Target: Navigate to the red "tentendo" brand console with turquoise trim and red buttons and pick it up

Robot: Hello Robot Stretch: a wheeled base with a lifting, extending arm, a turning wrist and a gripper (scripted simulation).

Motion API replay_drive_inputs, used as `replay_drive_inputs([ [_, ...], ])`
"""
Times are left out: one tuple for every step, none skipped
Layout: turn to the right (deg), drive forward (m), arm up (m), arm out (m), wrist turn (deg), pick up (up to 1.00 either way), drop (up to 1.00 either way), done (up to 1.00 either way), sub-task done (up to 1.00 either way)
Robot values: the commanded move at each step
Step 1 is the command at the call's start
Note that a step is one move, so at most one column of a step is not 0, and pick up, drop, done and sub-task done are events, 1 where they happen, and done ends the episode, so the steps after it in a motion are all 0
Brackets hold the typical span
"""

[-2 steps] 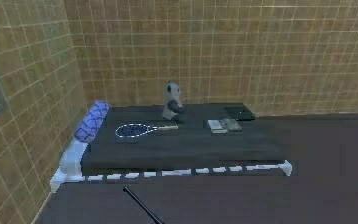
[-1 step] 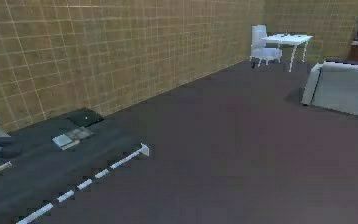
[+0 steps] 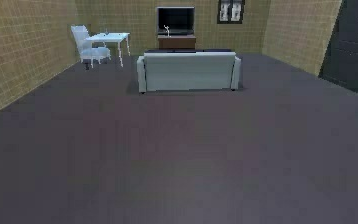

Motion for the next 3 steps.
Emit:
replay_drive_inputs([
  [30.0, 0.00, 0.00, 0.00, 0.0, 0.00, 0.00, 0.00, 0.00],
  [45.0, 0.00, 0.00, 0.00, 0.0, 0.00, 0.00, 0.00, 0.00],
  [45.0, 0.00, 0.00, 0.00, 0.0, 0.00, 0.00, 0.00, 0.00],
])
